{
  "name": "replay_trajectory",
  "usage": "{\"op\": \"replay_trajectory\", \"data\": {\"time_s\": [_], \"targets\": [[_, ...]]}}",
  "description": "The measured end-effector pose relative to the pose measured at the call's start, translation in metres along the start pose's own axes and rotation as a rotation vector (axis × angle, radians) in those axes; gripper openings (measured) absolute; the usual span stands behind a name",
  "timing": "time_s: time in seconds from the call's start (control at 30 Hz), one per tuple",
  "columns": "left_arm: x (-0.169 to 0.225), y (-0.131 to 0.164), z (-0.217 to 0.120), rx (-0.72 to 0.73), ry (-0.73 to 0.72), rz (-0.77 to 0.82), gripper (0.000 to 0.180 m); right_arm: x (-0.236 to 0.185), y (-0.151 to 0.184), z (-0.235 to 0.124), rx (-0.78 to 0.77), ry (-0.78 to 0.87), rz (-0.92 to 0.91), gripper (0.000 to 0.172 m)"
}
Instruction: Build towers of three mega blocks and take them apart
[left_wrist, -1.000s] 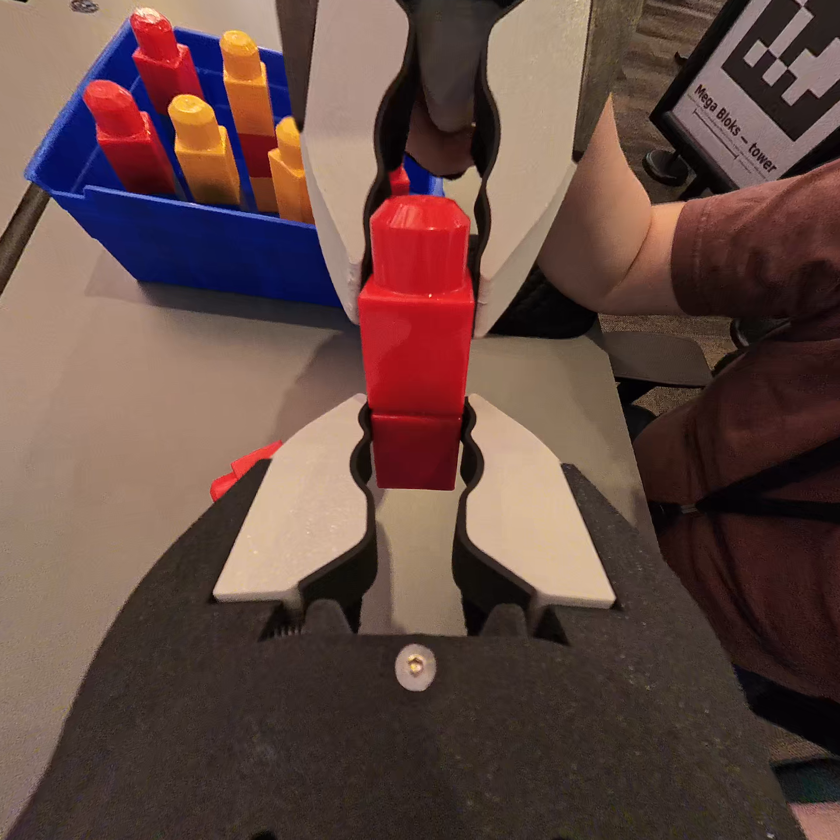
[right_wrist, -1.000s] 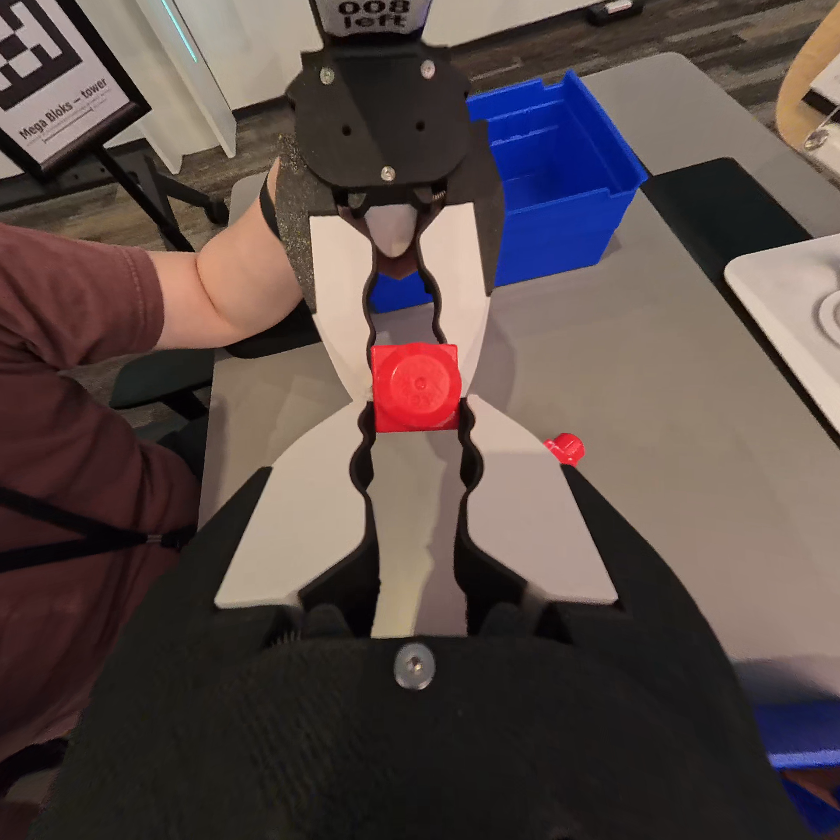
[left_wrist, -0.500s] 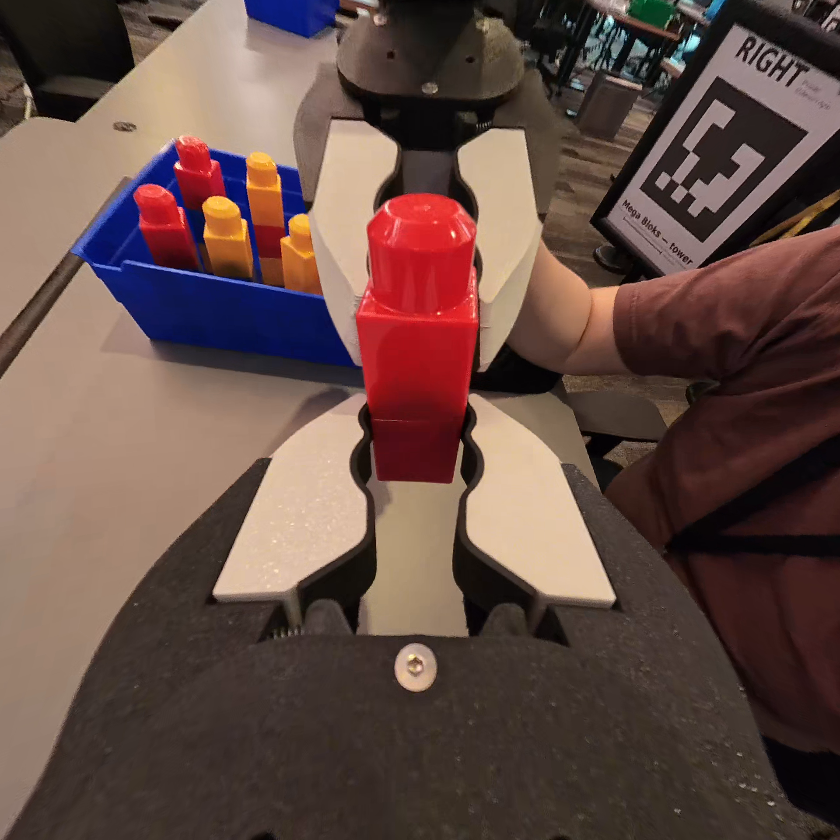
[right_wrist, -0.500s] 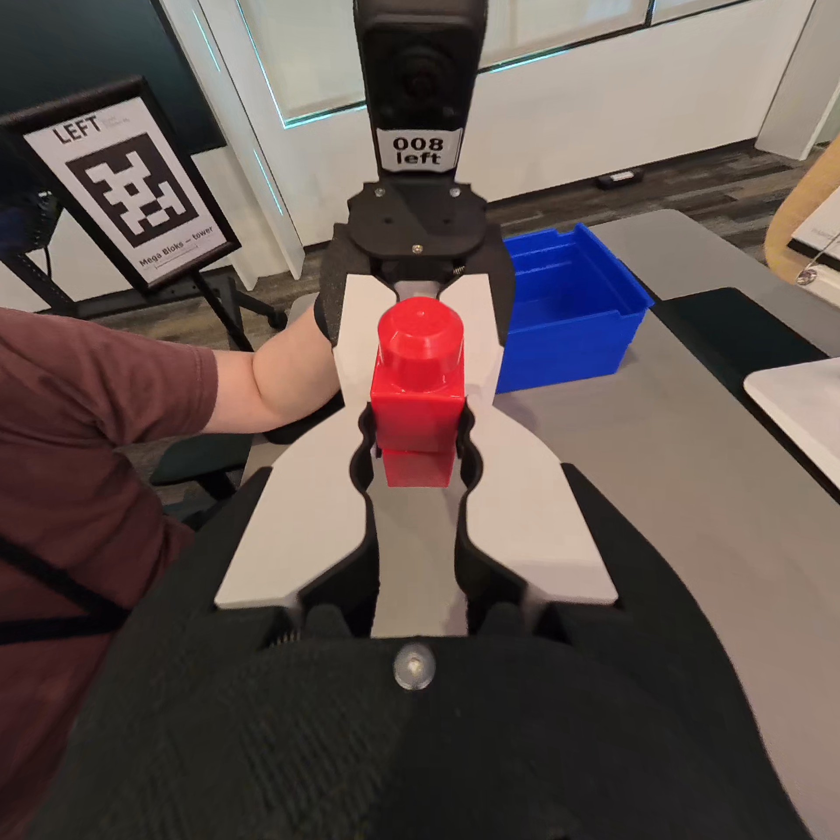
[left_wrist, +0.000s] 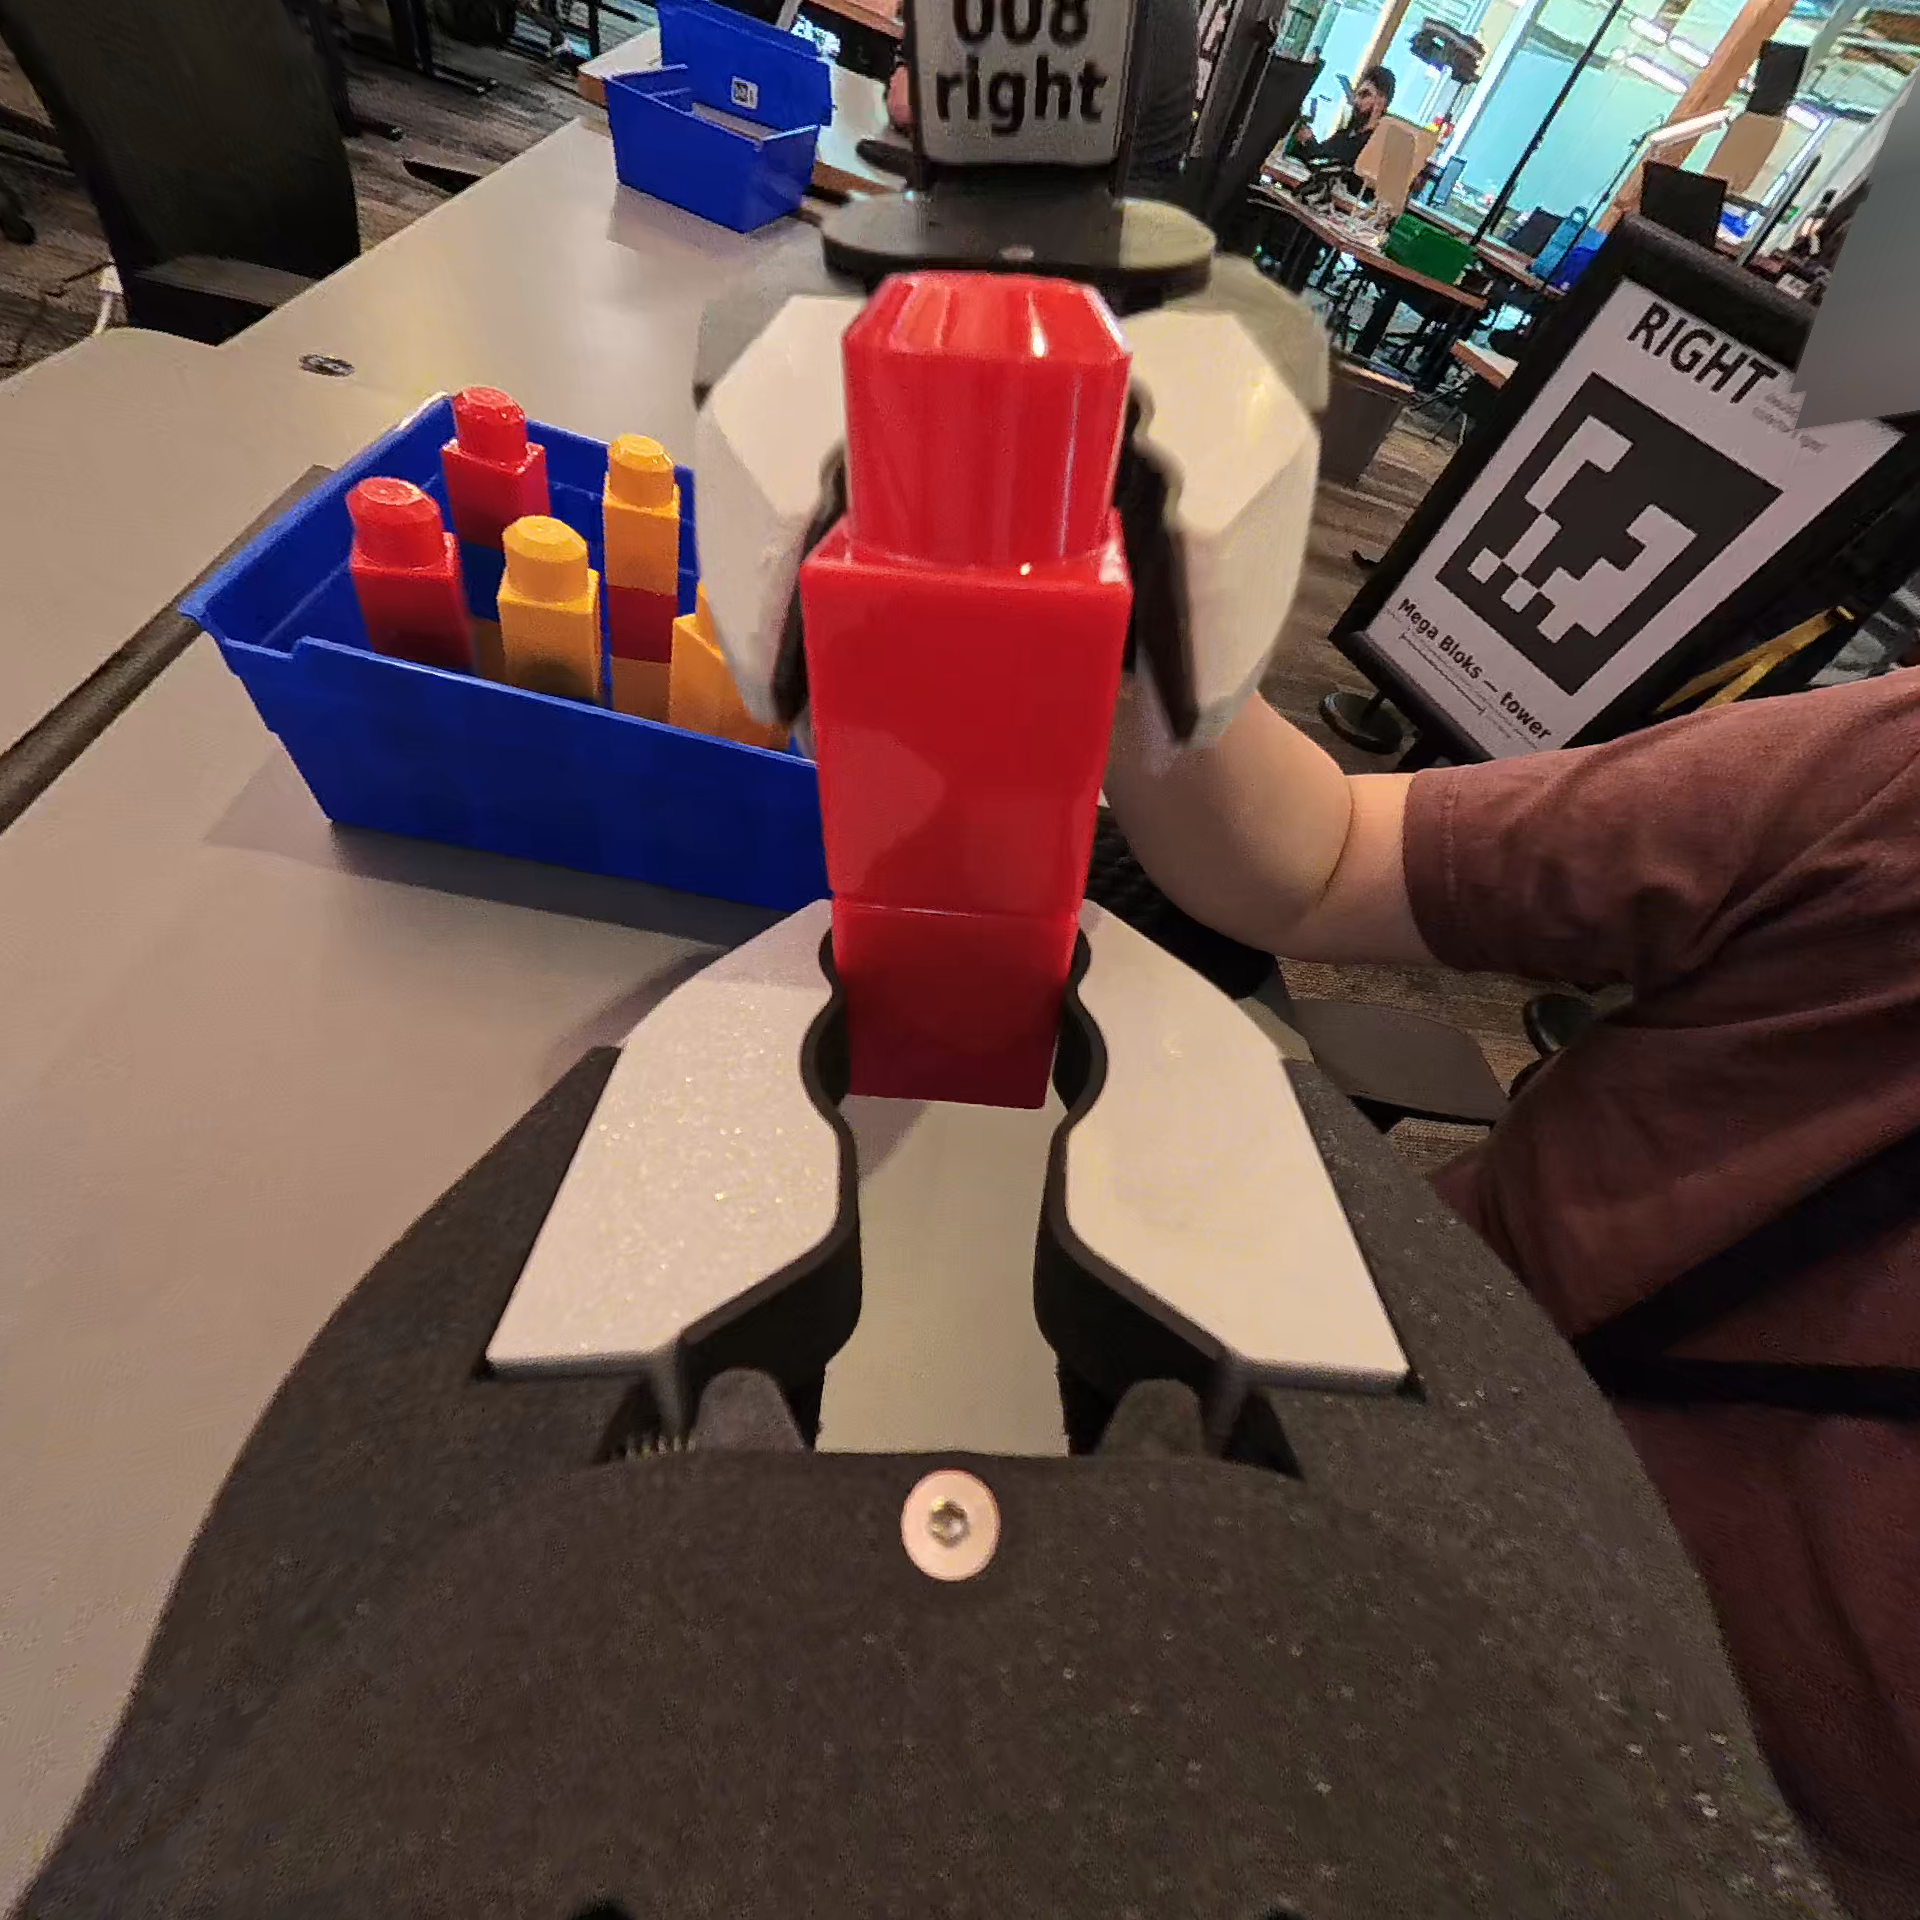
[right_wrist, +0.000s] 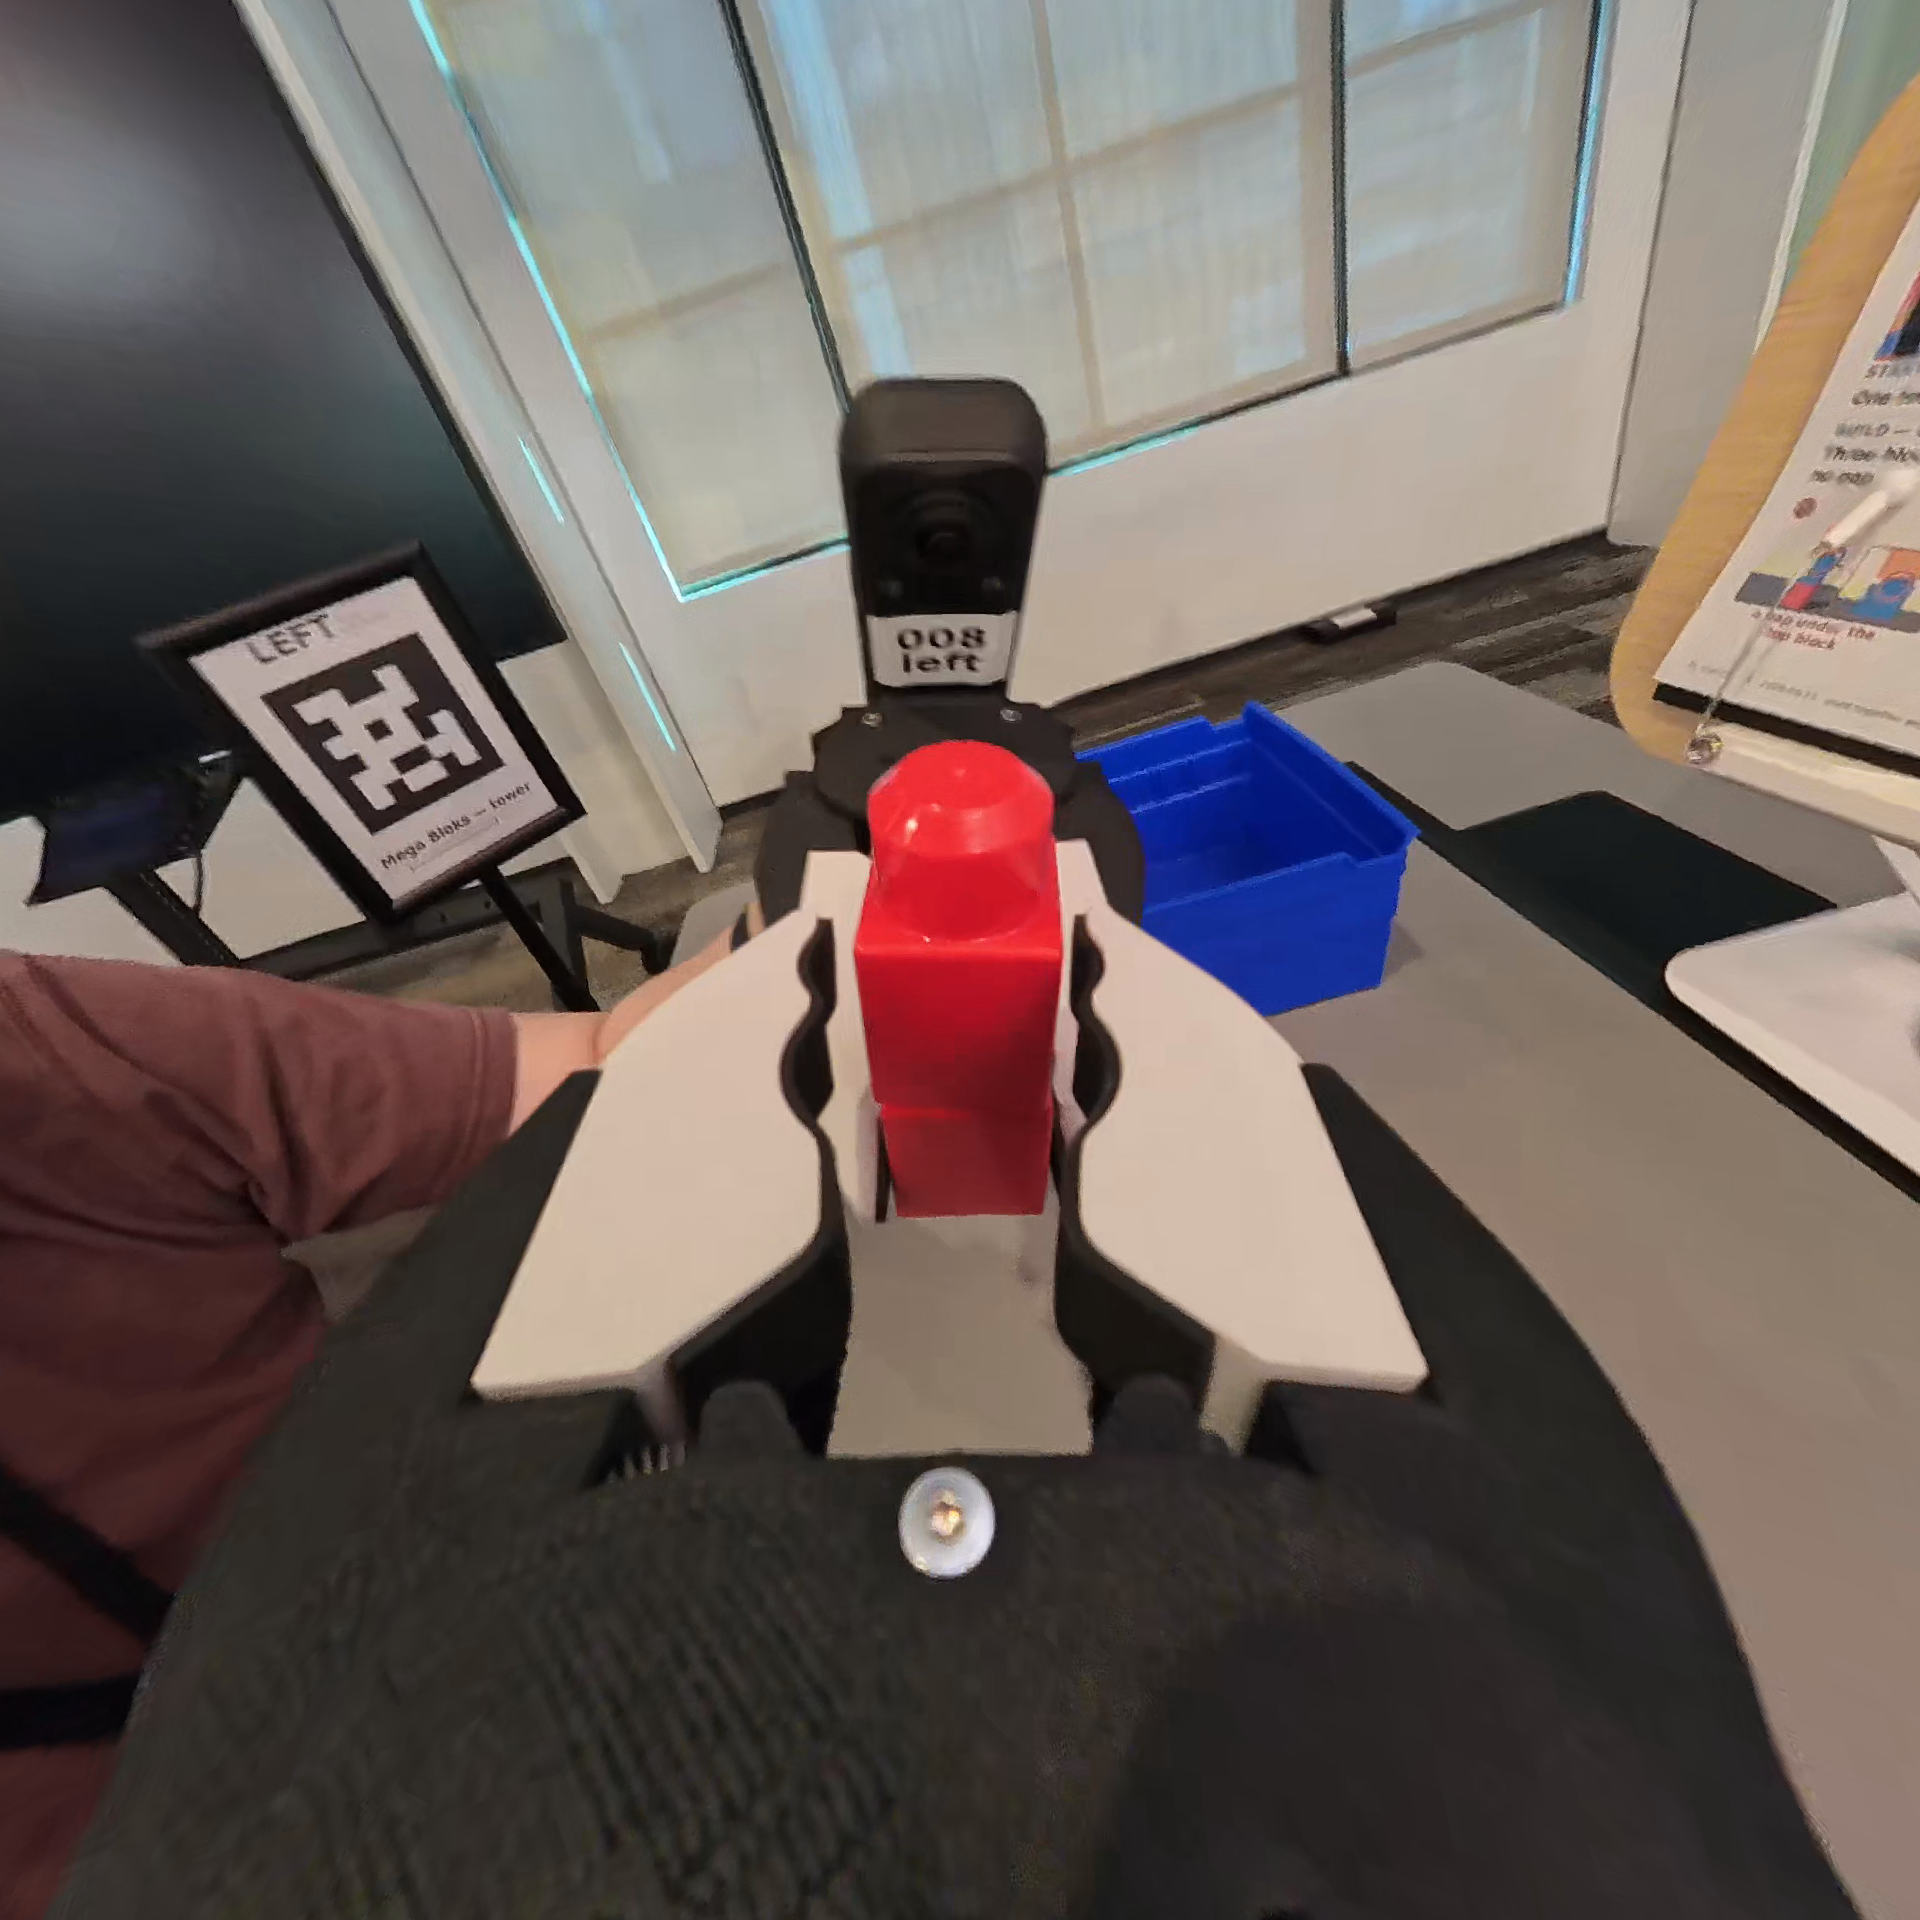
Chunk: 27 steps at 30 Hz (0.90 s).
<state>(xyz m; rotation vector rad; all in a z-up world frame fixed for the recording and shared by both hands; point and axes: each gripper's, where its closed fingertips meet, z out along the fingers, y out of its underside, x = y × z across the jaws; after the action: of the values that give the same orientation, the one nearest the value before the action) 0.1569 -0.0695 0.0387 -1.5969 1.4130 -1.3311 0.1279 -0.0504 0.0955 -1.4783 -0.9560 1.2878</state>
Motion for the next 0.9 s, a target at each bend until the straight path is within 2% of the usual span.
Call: {"op": "replay_trajectory", "data": {"time_s": [0.07, 0.13, 0.23, 0.33, 0.63, 0.87, 0.9], "targets": [[-0.001, -0.003, -0.001, 0.021, 0.0, -0.033, 0.036, 0.006, 0.007, 0.005, -0.032, 0.035, -0.009, 0.045], [-0.004, -0.002, -0.001, 0.016, -0.01, -0.054, 0.036, 0.008, 0.006, 0.007, -0.01, 0.054, -0.023, 0.037], [-0.005, 0.003, -0.002, -0.018, -0.019, -0.057, 0.036, 0.008, 0.009, 0.008, -0.015, 0.015, -0.001, 0.037], [0.002, 0.006, -0.002, -0.045, 0.032, -0.093, 0.036, 0.003, 0.015, 0.008, -0.046, -0.057, 0.032, 0.037], [-0.003, 0.013, -0.004, -0.113, -0.038, -0.085, 0.035, 0.006, 0.022, 0.01, -0.076, -0.04, 0.022, 0.037], [-0.006, 0.011, -0.008, -0.095, -0.034, -0.072, 0.036, 0.008, 0.019, 0.012, -0.057, -0.024, 0.007, 0.037], [-0.009, 0.007, -0.013, -0.07, -0.054, -0.062, 0.036, 0.012, 0.017, 0.011, -0.048, 0.011, -0.01, 0.053]]}}
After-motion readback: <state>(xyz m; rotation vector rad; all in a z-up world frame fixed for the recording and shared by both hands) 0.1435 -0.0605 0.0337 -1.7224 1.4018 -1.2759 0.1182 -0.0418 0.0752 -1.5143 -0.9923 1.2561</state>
